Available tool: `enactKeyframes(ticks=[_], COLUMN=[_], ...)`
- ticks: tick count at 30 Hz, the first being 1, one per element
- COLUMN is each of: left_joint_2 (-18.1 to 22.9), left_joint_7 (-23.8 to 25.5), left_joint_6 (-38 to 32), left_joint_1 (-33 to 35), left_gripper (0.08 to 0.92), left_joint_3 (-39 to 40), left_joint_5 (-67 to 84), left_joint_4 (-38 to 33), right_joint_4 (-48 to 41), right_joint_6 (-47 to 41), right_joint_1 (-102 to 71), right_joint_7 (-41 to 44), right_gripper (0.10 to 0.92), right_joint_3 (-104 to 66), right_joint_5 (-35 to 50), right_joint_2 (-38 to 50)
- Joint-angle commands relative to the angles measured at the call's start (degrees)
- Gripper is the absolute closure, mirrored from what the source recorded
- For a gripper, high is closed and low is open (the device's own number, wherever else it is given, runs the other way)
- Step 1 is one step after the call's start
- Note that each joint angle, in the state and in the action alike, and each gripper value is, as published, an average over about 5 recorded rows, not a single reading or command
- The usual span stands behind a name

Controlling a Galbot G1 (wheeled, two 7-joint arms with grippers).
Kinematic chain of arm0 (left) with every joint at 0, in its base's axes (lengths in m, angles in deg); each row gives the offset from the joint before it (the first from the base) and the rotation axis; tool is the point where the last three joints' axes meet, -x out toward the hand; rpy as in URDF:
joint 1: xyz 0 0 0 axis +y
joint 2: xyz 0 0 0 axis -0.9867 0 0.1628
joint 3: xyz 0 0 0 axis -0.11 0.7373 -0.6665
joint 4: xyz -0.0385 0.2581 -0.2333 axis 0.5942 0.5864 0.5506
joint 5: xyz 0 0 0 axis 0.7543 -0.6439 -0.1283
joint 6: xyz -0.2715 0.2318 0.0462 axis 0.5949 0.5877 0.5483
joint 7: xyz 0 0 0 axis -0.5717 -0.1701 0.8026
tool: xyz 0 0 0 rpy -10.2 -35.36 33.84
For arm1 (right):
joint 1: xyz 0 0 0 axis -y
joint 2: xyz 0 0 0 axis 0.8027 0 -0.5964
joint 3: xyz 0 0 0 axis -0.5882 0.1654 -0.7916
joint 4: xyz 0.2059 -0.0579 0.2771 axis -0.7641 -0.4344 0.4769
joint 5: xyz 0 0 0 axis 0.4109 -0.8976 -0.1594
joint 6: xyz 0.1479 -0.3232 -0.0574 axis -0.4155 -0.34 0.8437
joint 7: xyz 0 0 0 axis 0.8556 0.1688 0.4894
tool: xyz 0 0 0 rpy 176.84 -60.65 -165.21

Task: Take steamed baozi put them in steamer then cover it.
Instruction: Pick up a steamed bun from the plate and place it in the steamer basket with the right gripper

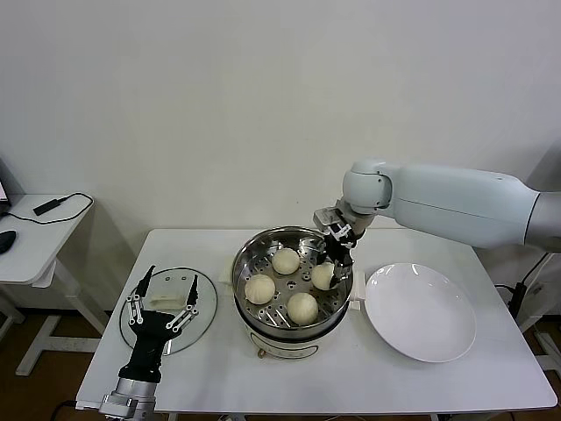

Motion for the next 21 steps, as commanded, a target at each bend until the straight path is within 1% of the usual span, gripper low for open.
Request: enactKeyframes(ticks=[1, 4, 8, 11, 16, 21], left_joint_2=[0.0, 0.0, 0.0, 0.0, 0.1, 0.1], left_joint_7=[0.0, -0.1, -0.1, -0.1, -0.2, -0.2], left_joint_6=[-0.1, -0.1, -0.1, -0.1, -0.1, 0.1], left_joint_1=[0.0, 0.0, -0.1, -0.1, 0.0, 0.0], left_gripper=[0.177, 0.177, 0.177, 0.177, 0.177, 0.177], left_joint_3=[0.0, -0.1, -0.1, -0.2, -0.3, -0.5], left_joint_5=[0.0, 0.0, 0.0, 0.0, 0.0, 0.0], left_joint_4=[-0.1, 0.0, 0.0, -0.1, -0.2, -0.6], right_joint_4=[-0.5, -0.6, -0.5, -0.3, 0.5, 3.3], right_joint_6=[-0.3, -0.4, -0.4, -0.4, -0.4, -0.2], right_joint_1=[-1.0, -1.3, -1.5, -1.8, -2.7, -4.0], right_joint_7=[-0.7, -1.0, -1.3, -1.7, -2.5, -2.8], right_gripper=[0.389, 0.381, 0.35, 0.316, 0.227, 0.204], right_joint_3=[0.2, 0.1, -0.2, -0.6, -2.7, -8.8], right_joint_5=[-1.0, -1.1, -1.1, -1.1, -1.1, -0.6], right_joint_2=[-0.6, -0.6, -0.4, -0.2, 0.8, 4.2])
